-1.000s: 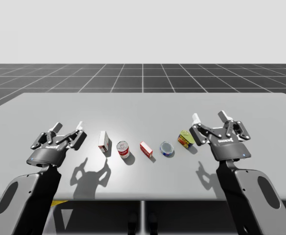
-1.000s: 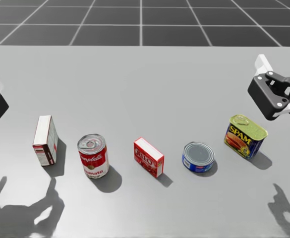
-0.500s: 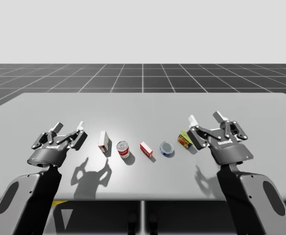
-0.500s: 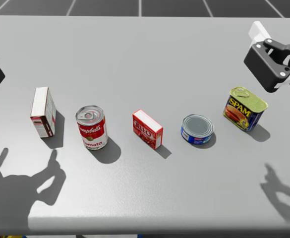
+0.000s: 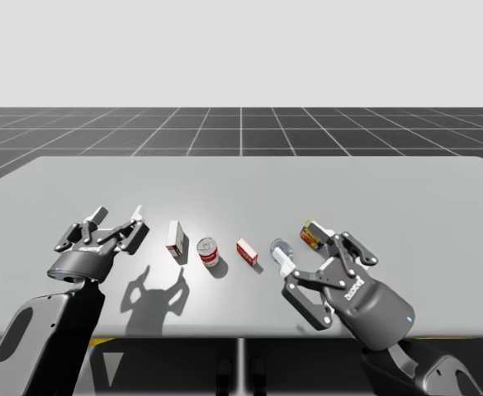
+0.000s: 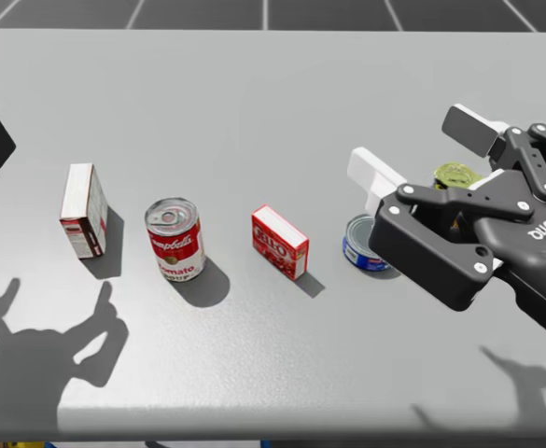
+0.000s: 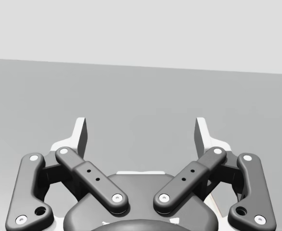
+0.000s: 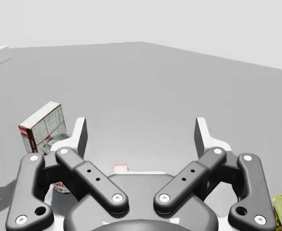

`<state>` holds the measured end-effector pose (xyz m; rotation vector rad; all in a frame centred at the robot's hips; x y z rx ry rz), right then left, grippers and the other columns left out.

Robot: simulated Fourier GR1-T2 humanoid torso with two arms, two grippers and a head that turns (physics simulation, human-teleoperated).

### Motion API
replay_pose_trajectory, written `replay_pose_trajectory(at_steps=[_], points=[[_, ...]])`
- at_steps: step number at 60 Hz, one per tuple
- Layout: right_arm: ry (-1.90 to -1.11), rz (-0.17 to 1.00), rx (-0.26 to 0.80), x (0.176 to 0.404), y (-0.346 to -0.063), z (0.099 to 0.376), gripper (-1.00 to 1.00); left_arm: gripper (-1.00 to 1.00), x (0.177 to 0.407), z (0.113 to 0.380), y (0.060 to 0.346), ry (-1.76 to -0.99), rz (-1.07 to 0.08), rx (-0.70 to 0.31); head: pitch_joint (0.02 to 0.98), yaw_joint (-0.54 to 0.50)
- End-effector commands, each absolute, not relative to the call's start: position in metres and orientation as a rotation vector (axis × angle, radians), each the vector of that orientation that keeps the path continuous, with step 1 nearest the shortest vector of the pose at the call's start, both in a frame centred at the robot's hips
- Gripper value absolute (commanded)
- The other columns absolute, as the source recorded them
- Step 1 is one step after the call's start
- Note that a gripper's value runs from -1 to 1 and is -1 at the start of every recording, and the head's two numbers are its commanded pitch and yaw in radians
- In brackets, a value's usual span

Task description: Lift the gelatin box off the table.

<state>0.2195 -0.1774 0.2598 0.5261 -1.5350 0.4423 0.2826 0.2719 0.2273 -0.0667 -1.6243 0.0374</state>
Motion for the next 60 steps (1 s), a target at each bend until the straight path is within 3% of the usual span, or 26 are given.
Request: replay_pose_trajectory(at_steps=[1,25,60], points=[[-1.437,0.526,0.584,0.201,-0.152,0.235,-1.0,-1.0,0.283,0.226,0.271,-1.62,0.031,-0.068,0.835,-0.02],[-1.314,0.542,0.522,0.227,-0.129,0.173,-1.0,-1.0,0.283,0.223,0.267,-1.605,0.024,-0.067,0.834,-0.03],[-1.234,0.565,0.443,0.279,-0.1,0.134,-1.0,-1.0,0.284,0.223,0.268,-1.605,0.029,-0.067,0.832,-0.02]])
